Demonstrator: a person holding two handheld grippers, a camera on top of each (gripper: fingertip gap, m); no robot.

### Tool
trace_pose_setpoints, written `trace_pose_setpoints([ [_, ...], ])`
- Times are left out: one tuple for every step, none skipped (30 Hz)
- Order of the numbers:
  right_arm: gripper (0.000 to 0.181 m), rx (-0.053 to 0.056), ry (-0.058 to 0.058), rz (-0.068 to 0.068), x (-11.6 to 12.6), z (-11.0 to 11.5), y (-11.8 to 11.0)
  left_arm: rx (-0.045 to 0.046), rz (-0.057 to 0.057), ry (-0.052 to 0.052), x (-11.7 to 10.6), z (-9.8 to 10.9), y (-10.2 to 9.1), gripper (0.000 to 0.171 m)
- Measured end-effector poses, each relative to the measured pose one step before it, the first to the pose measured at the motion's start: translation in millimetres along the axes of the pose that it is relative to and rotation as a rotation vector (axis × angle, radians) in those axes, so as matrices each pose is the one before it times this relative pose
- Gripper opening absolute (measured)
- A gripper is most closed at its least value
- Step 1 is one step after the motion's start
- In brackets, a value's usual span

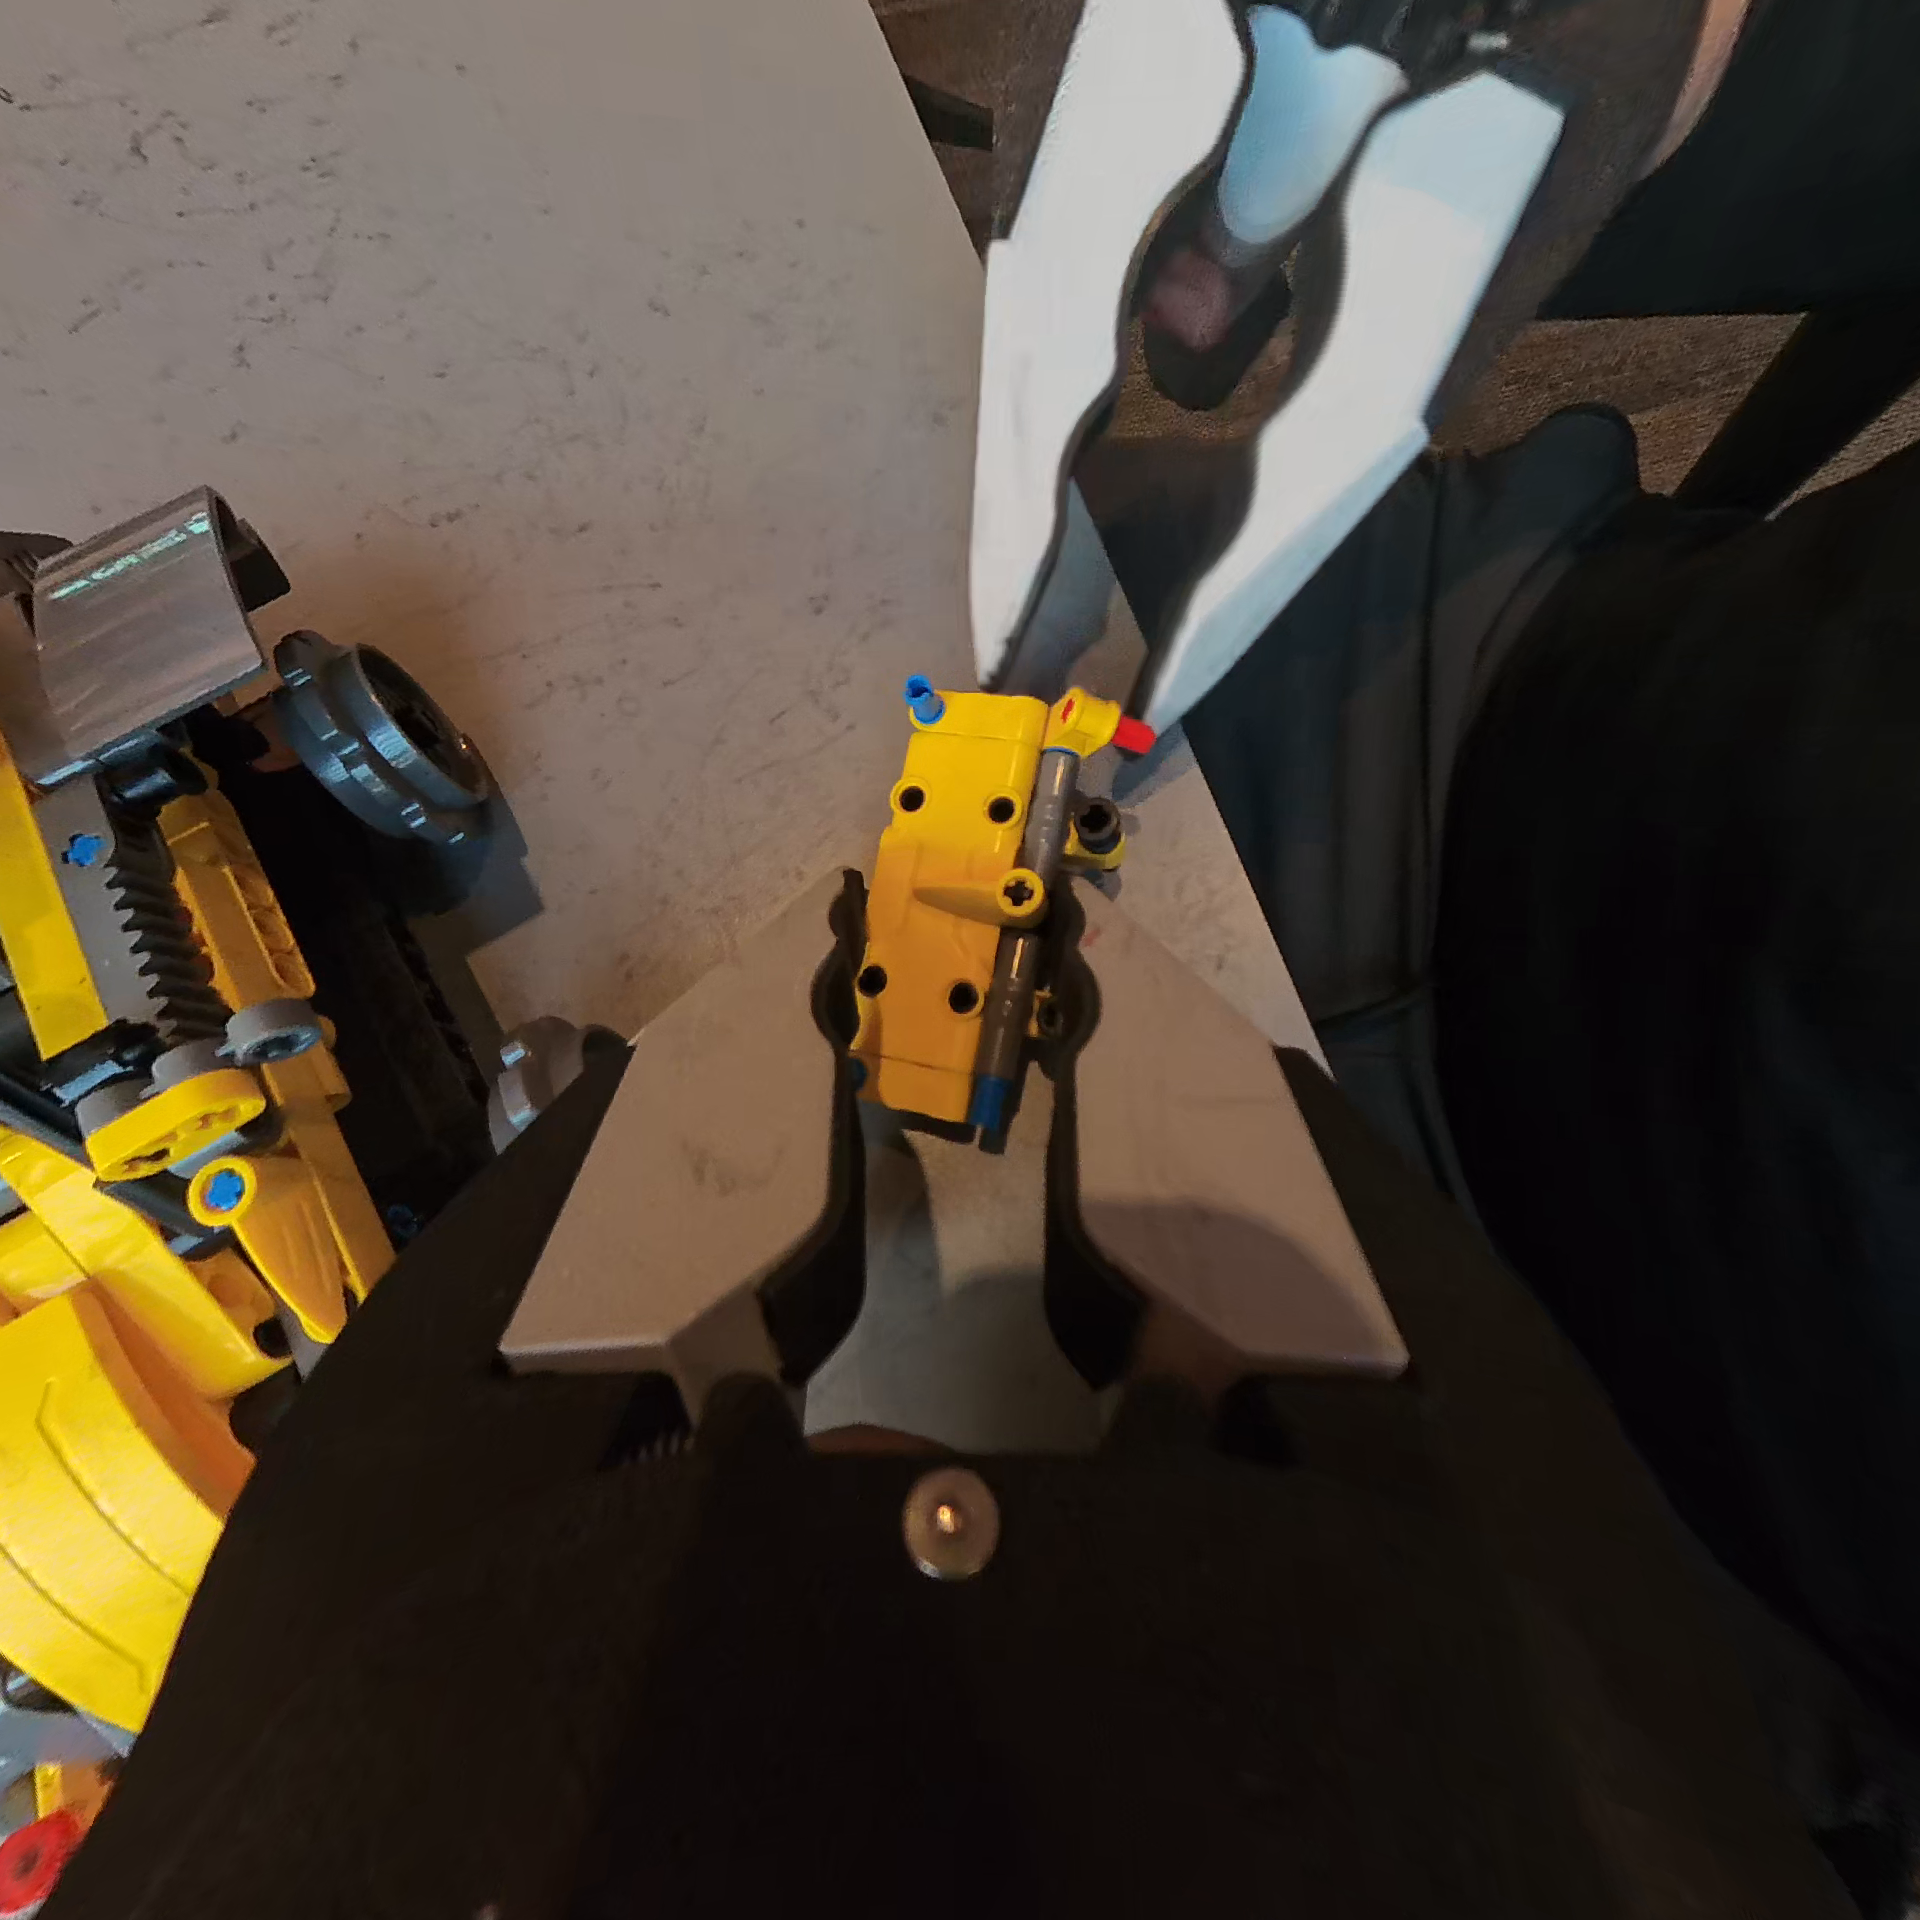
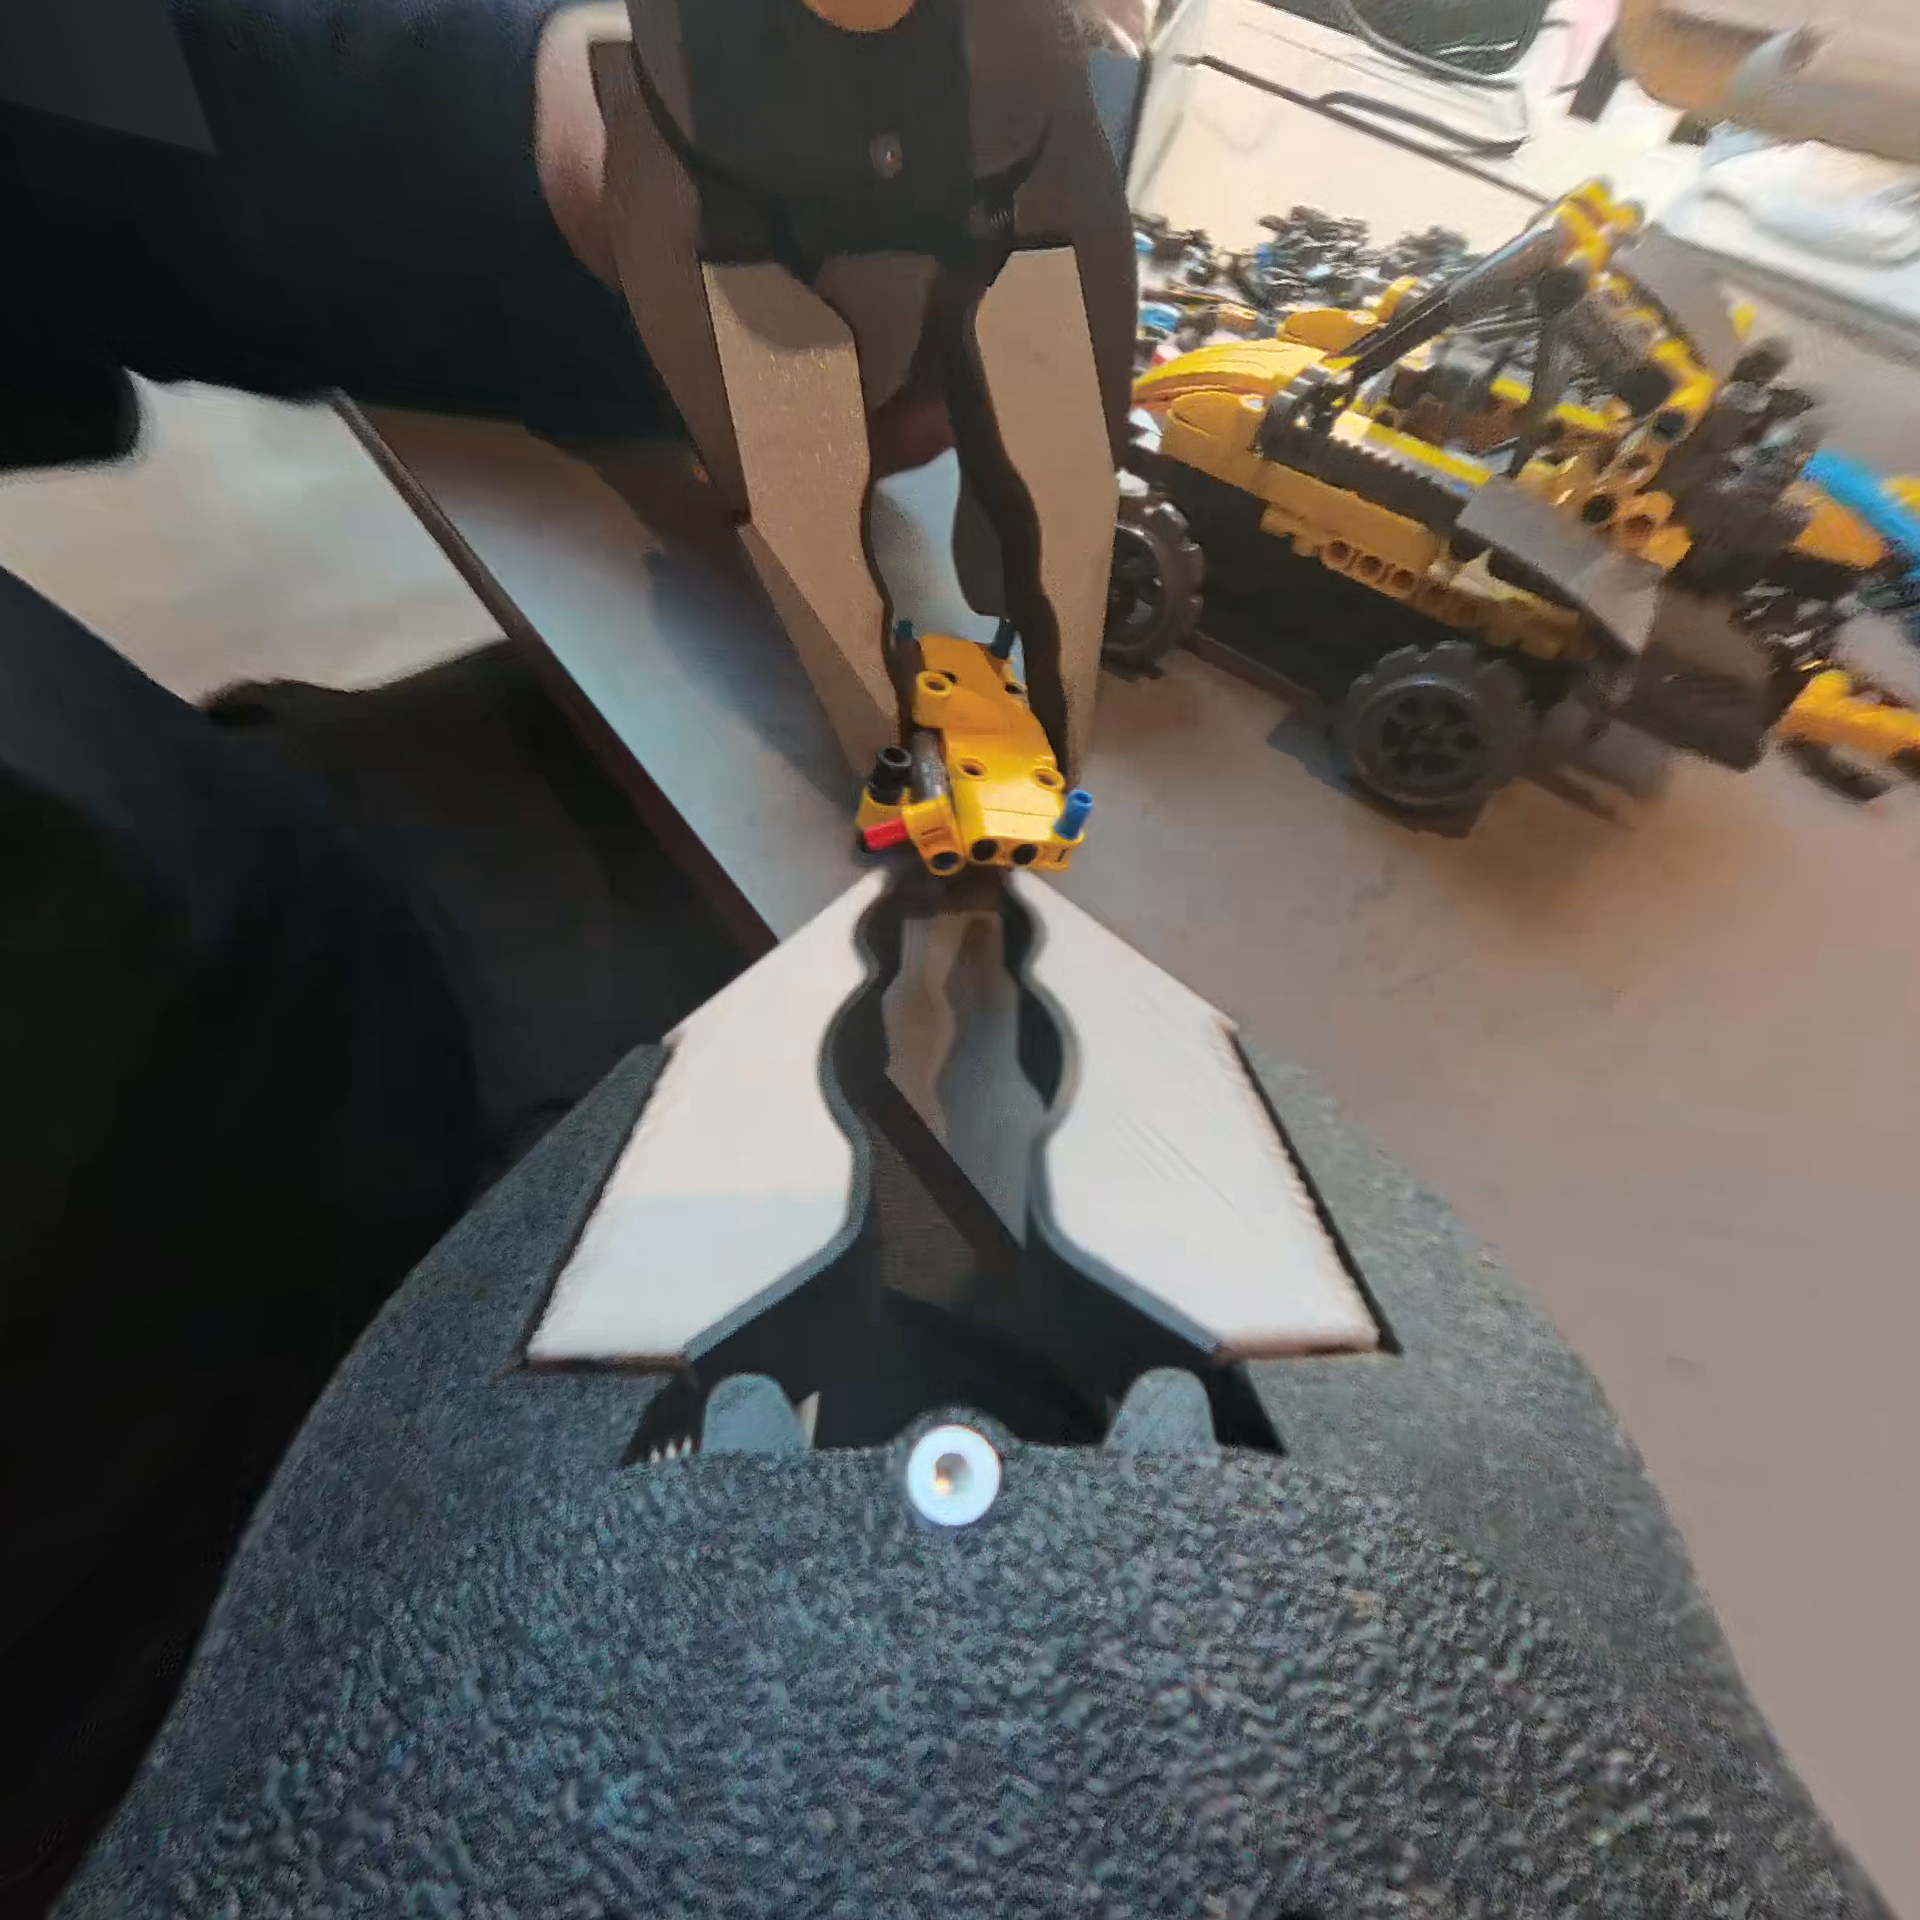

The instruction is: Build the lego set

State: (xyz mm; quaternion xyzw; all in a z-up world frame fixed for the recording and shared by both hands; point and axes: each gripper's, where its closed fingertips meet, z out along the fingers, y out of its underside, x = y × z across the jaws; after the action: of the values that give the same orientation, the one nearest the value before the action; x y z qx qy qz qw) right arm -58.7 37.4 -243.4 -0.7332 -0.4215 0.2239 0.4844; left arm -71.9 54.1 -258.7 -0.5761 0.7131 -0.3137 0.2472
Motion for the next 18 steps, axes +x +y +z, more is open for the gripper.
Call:
trace_pose_setpoints([
  [0.026, -0.0235, 0.0341, -0.0544, 0.52, 0.71, 1.54, 0.00000, -0.0018, -0.0005, 0.04, 0.07, -0.07, 0.032],
  [0.029, -0.0148, 0.0112, -0.0369, -2.03, 0.91, 0.19, 0.00003, -0.0017, 0.0000, -0.02, 0.13, -0.12, 0.032],
  [0.031, -0.0077, 0.0058, -0.0141, -1.47, 1.11, -0.38, -0.00017, -0.0005, -0.0005, -0.06, 0.06, -0.04, 0.032],
  [0.031, -0.0043, 0.0078, 0.0015, 0.42, 0.41, -0.03, -0.00017, -0.0007, -0.0004, -0.13, 0.04, -0.03, 0.032],
  [0.030, 0.0061, -0.0035, 0.0155, 0.64, -0.42, -0.59, 0.00023, -0.0005, 0.0004, -0.01, 0.00, -0.02, 0.032],
  [0.031, 0.0165, -0.0075, 0.0343, 1.08, -0.84, -1.77, 0.00002, 0.0014, -0.0002, 0.05, 0.11, -0.10, 0.032],
  [0.035, 0.0296, -0.0077, 0.0458, 1.67, -1.07, -3.64, -0.00046, 0.0041, -0.0015, 0.23, 0.31, -0.25, 0.032],
  [0.037, 0.0270, -0.0153, 0.0477, 1.18, -0.82, -3.25, -0.00044, 0.0053, -0.0015, 0.50, 0.38, -0.45, 0.032],
  [0.039, 0.0126, -0.0180, 0.0457, 1.27, -0.20, -1.24, -0.00022, 0.0044, -0.0012, 0.47, 0.59, -0.53, 0.032],
  [0.043, -0.0019, -0.0122, 0.0379, 1.90, 0.19, 0.63, -0.00032, 0.0015, -0.0014, 0.18, 0.43, -0.38, 0.032],
  [0.045, -0.0013, -0.0090, 0.0319, 1.84, 0.17, 0.47, -0.00023, -0.0009, -0.0012, -0.19, 0.27, -0.23, 0.032],
  [0.045, 0.0081, -0.0121, 0.0256, 0.76, -0.31, -0.90, 0.00026, -0.0006, -0.0005, -0.14, 0.14, -0.01, 0.032],
  [0.041, 0.0221, -0.0142, 0.0299, 0.00, -0.71, -2.99, 0.00070, 0.0006, -0.0004, -0.02, 0.14, -0.18, 0.032],
  [0.034, 0.0272, -0.0178, 0.0337, -0.56, -0.79, -3.91, 0.00025, 0.0008, -0.0009, -0.02, 0.19, -0.20, 0.033],
  [0.027, 0.0271, -0.0155, 0.0351, 0.04, -0.37, -3.82, -0.00040, 0.0005, -0.0007, 0.27, 0.33, -0.29, 0.033],
  [0.022, 0.0184, -0.0126, 0.0270, 0.33, 0.47, -2.38, -0.00094, -0.0001, -0.0012, 0.16, 0.21, -0.13, 0.033],
  [0.021, 0.0017, -0.0023, 0.0156, 1.41, 0.97, -0.03, -0.00002, 0.0002, 0.0043, 0.78, -0.04, -0.10, 0.033],
  [0.014, -0.0133, 0.0211, -0.0044, 3.95, 0.43, 2.52, 0.00081, 0.0006, 0.0039, 0.77, -0.06, 0.13, 0.033],
])
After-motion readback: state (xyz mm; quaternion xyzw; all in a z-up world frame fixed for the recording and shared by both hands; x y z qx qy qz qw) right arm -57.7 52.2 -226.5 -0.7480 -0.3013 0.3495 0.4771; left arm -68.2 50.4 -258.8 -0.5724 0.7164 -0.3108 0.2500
